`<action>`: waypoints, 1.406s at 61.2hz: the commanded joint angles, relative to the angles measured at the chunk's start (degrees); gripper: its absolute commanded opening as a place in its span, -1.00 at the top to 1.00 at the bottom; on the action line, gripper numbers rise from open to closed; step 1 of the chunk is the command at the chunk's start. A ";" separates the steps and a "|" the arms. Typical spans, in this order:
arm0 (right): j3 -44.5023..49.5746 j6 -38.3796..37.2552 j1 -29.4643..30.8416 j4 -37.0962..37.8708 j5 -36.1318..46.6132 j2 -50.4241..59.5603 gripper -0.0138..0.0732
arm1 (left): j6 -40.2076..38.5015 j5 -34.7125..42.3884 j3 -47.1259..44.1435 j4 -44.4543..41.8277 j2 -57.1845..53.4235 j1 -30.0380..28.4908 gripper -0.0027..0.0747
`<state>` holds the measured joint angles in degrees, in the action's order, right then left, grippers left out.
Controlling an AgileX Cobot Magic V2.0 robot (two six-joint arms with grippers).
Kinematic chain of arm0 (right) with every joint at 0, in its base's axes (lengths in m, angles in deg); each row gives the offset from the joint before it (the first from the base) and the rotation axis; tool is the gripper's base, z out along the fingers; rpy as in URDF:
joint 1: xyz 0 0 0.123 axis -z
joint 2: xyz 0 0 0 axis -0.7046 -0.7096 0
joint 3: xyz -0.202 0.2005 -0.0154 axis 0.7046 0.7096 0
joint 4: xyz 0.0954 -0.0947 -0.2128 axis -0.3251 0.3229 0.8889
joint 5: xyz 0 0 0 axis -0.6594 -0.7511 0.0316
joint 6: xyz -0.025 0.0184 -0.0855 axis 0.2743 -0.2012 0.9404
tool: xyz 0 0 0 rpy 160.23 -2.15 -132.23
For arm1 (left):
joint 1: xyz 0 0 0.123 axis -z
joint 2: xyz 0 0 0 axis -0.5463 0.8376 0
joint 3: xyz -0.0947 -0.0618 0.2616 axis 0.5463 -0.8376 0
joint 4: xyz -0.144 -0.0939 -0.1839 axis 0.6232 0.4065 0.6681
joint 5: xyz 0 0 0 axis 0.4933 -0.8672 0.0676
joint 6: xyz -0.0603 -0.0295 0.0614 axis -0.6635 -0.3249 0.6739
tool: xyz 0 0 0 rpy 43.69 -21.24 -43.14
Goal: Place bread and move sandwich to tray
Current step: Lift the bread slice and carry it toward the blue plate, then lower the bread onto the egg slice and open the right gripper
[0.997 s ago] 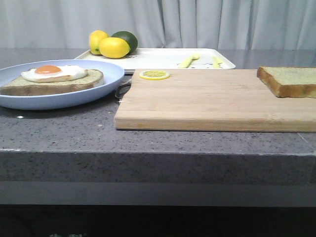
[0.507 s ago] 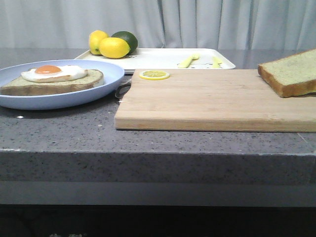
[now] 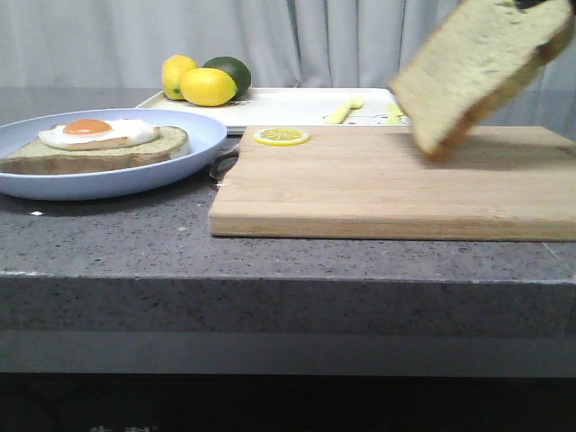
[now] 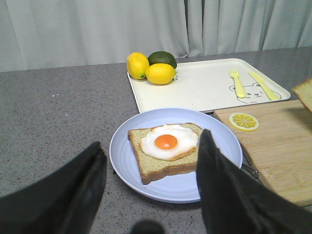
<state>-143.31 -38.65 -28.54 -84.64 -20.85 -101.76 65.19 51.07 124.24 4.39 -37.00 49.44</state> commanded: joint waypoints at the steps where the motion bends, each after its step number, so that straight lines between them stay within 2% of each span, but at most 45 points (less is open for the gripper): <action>1: -1.77 0.66 -4.59 -10.72 -6.93 2.40 0.46 | -0.05 4.21 1.83 -0.06 0.94 0.53 -0.13; 19: -1.77 0.66 -20.68 -20.60 7.47 2.36 0.46 | -0.05 4.21 1.83 -0.06 0.94 0.53 -0.13; 24: -1.77 2.84 -24.67 -26.04 11.88 2.36 0.46 | -0.05 4.21 1.83 -0.06 0.94 0.53 -0.13; 51: -9.06 4.00 -38.99 -26.32 32.08 -0.43 0.46 | -0.05 4.21 1.83 -0.06 0.94 0.53 -0.13; 62: -17.30 2.28 -42.82 -26.32 32.85 -7.66 0.46 | -0.05 4.21 1.83 -0.06 0.94 0.53 -0.13; 69: -22.10 -1.59 -43.89 -26.32 32.74 -13.08 0.46 | -0.05 4.21 1.83 -0.06 0.94 0.53 -0.13; 78: -25.36 -4.97 -43.97 -26.32 32.29 -18.57 0.46 | -0.05 4.21 1.83 -0.06 0.94 0.53 -0.13; 86: -26.61 -5.04 -43.97 -26.28 32.60 -18.63 0.46 | -0.05 4.21 1.83 0.16 0.94 0.53 -0.13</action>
<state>-167.09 -43.58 -72.57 -106.15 13.97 -124.23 65.28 50.97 124.24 4.27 -36.96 49.44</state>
